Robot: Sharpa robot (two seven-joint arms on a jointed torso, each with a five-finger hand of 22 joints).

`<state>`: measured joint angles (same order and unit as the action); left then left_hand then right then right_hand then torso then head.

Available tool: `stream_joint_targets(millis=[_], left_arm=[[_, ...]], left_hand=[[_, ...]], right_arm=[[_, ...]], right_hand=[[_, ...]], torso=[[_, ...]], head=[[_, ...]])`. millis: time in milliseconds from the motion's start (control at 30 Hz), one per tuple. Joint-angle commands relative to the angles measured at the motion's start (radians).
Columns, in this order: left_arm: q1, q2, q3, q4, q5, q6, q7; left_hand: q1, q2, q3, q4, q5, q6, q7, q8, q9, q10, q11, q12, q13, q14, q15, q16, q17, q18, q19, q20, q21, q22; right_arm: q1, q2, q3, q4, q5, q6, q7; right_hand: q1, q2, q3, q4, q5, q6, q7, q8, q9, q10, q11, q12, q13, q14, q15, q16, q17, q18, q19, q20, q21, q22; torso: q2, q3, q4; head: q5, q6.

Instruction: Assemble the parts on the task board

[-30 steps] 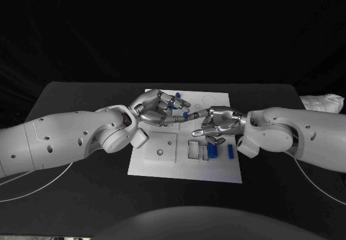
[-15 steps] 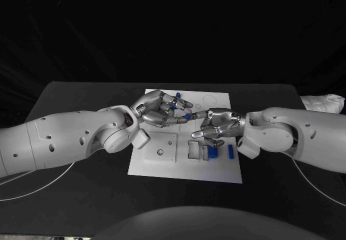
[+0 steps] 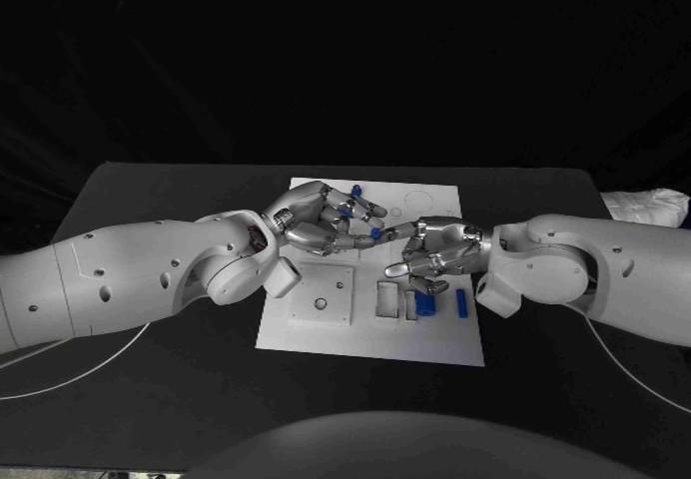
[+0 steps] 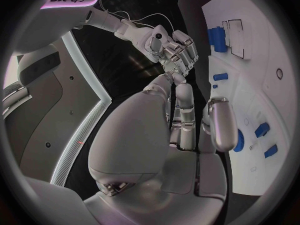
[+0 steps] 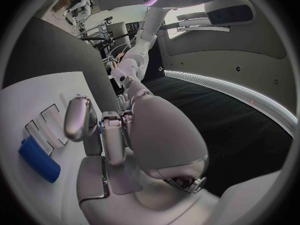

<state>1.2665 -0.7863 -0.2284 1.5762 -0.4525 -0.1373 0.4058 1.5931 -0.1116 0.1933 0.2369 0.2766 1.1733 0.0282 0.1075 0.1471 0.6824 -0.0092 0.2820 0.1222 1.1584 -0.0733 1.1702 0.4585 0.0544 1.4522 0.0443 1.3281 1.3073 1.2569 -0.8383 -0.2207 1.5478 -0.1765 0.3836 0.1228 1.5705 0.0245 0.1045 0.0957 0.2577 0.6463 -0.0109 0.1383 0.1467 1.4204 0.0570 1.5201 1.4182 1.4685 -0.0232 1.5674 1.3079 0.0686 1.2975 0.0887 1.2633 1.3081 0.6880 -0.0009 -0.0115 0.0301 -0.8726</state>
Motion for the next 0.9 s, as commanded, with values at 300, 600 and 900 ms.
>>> stream_joint_targets(millis=[300,600,900], left_arm=[[0.001,-0.001,0.000,0.001,0.009,0.040,-0.014],[0.001,0.000,0.000,0.001,0.014,0.052,-0.012],[0.001,0.001,0.000,-0.002,0.017,0.049,-0.023]], left_hand=[[-0.002,0.011,-0.013,0.003,0.012,0.002,0.004,-0.002,0.003,-0.008,-0.002,0.000,-0.003,-0.014,0.003,-0.005,-0.012,0.002,-0.010,-0.001,-0.012,0.189],[-0.002,0.011,-0.015,0.003,0.013,0.002,0.004,-0.003,0.003,-0.009,-0.002,0.000,-0.004,-0.017,0.004,-0.008,-0.018,0.003,-0.012,0.000,-0.015,0.188],[-0.003,0.016,-0.022,0.005,0.020,0.003,0.003,-0.003,0.004,-0.012,-0.002,0.003,-0.006,-0.023,0.005,-0.011,-0.022,0.003,-0.015,0.000,-0.018,0.187]], right_arm=[[-0.001,-0.001,0.000,0.000,0.000,-0.009,-0.008],[-0.002,0.000,0.000,-0.001,-0.001,-0.003,-0.031],[-0.002,-0.003,0.000,-0.001,-0.001,-0.008,-0.031]], right_hand=[[-0.002,-0.002,0.021,-0.011,0.004,-0.100,-0.051,0.051,0.026,0.056,-0.040,-0.013,0.095,0.102,0.004,0.003,0.263,0.010,-0.029,0.003,-0.013,0.157],[-0.011,-0.007,0.036,-0.015,0.002,-0.195,-0.053,0.086,0.032,0.032,-0.035,-0.027,0.083,0.102,0.010,0.003,0.263,0.016,-0.058,0.008,-0.034,0.149],[-0.012,-0.006,0.040,-0.016,0.002,-0.205,-0.057,0.104,0.037,0.028,-0.033,-0.030,0.080,0.102,0.011,0.003,0.263,0.018,-0.067,0.010,-0.041,0.146]], torso=[[0.001,-0.0001,-0.0001],[0.000,0.0003,0.0004],[0.000,-0.0003,-0.0004]], head=[[0.001,0.000],[0.001,0.000],[0.001,0.000]])
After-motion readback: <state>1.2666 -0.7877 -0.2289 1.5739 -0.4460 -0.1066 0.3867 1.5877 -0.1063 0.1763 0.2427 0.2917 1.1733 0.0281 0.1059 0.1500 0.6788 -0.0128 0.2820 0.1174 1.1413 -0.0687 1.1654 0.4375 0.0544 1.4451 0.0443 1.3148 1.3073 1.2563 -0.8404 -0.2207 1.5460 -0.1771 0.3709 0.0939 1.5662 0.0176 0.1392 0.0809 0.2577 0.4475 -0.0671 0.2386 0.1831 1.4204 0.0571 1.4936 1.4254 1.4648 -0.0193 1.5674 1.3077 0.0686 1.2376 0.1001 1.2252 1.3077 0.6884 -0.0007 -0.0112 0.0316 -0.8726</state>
